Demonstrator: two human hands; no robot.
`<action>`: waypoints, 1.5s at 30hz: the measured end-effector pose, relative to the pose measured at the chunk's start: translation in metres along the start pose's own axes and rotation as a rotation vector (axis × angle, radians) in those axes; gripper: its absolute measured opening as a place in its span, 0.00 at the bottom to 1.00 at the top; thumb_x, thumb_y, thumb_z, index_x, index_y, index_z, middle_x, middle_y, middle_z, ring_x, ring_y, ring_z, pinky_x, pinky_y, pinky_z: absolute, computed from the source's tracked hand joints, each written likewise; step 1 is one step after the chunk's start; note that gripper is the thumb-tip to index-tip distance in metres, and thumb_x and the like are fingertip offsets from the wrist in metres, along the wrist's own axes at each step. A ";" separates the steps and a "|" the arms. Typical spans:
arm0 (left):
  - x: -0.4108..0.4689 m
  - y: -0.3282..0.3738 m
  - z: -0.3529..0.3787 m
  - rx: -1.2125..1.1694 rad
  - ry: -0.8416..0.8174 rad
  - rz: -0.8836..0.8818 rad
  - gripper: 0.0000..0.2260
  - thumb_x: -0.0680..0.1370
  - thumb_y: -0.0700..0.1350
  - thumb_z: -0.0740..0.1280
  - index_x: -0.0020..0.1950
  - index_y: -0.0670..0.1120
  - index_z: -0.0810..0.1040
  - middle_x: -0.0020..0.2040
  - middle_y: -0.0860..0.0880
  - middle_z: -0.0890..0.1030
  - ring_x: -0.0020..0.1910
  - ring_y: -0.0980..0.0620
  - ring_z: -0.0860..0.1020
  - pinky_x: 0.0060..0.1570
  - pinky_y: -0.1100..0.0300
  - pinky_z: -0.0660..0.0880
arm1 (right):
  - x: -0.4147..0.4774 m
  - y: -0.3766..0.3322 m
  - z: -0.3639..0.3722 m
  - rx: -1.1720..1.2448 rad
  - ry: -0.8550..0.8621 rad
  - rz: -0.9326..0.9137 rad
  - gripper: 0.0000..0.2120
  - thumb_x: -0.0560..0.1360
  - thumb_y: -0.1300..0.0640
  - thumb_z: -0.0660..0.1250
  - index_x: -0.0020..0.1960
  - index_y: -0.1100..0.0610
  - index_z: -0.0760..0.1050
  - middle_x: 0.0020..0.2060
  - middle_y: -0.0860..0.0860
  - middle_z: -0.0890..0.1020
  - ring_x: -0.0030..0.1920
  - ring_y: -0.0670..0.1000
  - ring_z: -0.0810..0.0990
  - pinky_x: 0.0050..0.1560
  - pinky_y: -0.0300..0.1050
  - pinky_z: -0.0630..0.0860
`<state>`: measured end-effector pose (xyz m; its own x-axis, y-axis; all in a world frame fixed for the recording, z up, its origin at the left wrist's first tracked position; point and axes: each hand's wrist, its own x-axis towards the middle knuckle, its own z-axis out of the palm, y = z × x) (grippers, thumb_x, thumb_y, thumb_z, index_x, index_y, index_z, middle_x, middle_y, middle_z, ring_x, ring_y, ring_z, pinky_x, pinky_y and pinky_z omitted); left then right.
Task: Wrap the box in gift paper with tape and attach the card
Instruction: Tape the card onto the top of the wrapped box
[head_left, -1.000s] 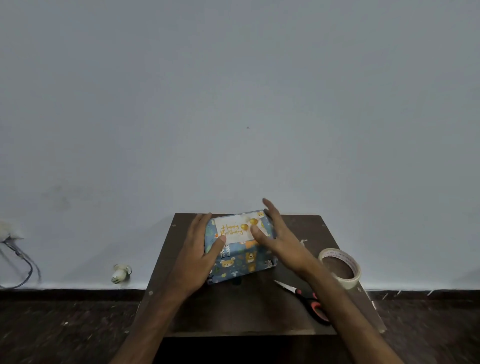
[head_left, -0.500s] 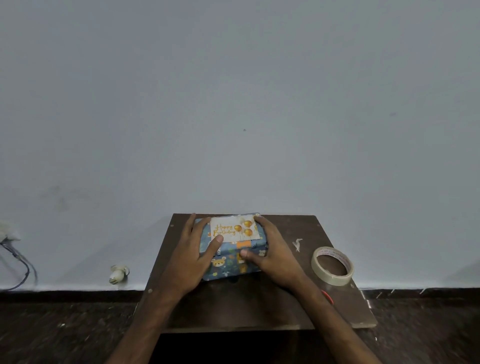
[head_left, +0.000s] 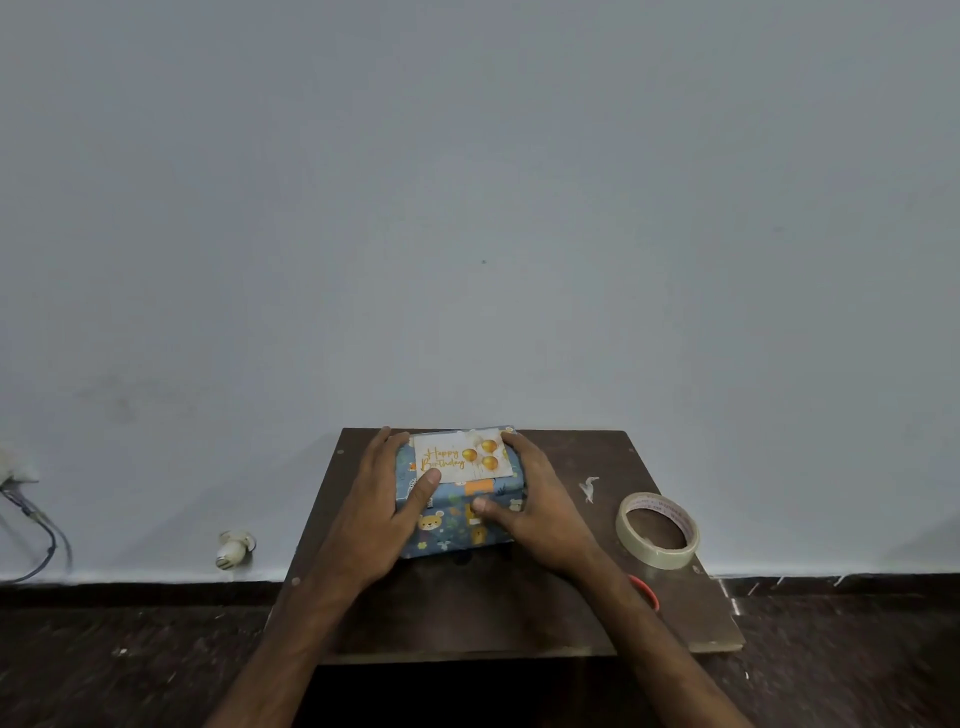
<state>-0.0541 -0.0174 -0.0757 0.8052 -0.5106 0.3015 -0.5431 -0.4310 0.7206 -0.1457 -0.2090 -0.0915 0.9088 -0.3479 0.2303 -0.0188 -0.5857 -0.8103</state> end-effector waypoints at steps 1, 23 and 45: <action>0.000 0.000 0.000 -0.003 -0.002 0.002 0.32 0.76 0.61 0.58 0.77 0.47 0.62 0.78 0.49 0.62 0.73 0.57 0.63 0.65 0.73 0.58 | 0.000 0.000 -0.001 -0.002 -0.012 0.007 0.42 0.72 0.51 0.77 0.77 0.48 0.56 0.73 0.46 0.64 0.70 0.45 0.68 0.71 0.45 0.69; -0.047 0.077 0.065 -0.301 -0.045 0.287 0.14 0.80 0.46 0.68 0.64 0.58 0.72 0.56 0.62 0.74 0.58 0.56 0.76 0.53 0.62 0.75 | -0.084 0.013 -0.098 -0.091 0.361 0.177 0.05 0.74 0.57 0.73 0.50 0.53 0.84 0.42 0.45 0.86 0.45 0.45 0.83 0.47 0.40 0.78; -0.063 0.073 0.052 -0.416 -0.481 -0.011 0.20 0.79 0.47 0.71 0.67 0.56 0.69 0.49 0.50 0.87 0.46 0.56 0.84 0.55 0.53 0.80 | -0.103 -0.014 -0.074 -0.259 0.147 -0.163 0.08 0.70 0.46 0.76 0.39 0.45 0.78 0.38 0.40 0.79 0.42 0.45 0.77 0.41 0.39 0.74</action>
<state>-0.1568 -0.0549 -0.0744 0.5607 -0.8266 0.0477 -0.3197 -0.1629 0.9334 -0.2699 -0.2188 -0.0637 0.8391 -0.3255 0.4358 -0.0011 -0.8022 -0.5971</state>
